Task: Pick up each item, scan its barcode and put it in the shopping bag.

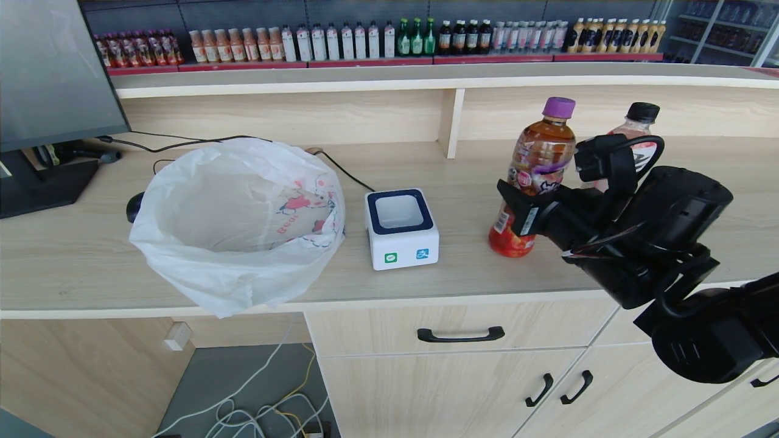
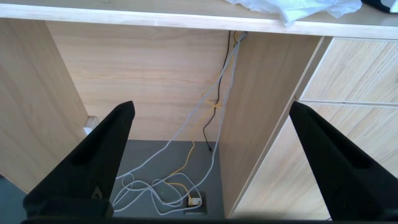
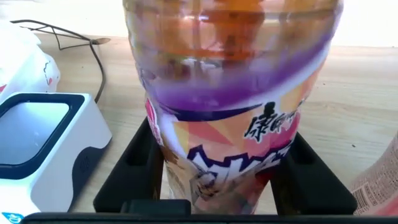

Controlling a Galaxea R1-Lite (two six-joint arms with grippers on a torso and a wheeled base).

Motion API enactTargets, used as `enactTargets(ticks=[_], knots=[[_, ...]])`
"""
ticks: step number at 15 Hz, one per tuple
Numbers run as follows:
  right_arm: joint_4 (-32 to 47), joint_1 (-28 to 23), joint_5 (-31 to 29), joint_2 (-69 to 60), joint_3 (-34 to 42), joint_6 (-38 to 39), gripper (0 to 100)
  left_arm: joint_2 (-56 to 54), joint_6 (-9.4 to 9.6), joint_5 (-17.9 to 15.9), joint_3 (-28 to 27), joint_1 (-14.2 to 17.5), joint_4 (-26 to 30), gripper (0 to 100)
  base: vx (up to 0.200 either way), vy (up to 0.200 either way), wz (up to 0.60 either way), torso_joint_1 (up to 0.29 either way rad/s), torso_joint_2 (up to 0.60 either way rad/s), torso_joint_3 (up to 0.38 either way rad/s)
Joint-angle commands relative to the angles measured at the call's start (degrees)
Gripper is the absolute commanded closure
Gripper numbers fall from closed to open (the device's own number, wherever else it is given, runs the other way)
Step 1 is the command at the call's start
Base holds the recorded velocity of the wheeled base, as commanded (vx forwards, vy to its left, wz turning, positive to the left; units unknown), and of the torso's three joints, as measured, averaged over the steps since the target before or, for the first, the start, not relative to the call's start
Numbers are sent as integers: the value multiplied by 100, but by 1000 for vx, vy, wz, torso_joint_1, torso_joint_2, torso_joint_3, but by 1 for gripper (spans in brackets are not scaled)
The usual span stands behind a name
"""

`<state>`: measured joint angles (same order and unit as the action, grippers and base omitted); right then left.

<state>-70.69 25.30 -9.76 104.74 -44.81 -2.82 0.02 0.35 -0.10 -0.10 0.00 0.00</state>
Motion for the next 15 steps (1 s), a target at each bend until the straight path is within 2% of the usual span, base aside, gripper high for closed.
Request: enactTargets(ticks=[1, 10, 15], knots=[[-6, 2, 1, -138, 87, 0, 100, -2, 0, 1, 1, 0, 0, 0, 0, 0, 0, 0, 0, 0], [398, 116, 124, -1087, 96, -70, 100, -2, 0, 1, 1, 0, 0, 0, 0, 0, 0, 0, 0, 0], [161, 424, 10, -1334, 324, -422, 100, -2, 0, 1, 1, 0, 9, 0, 0, 0, 0, 0, 0, 0]])
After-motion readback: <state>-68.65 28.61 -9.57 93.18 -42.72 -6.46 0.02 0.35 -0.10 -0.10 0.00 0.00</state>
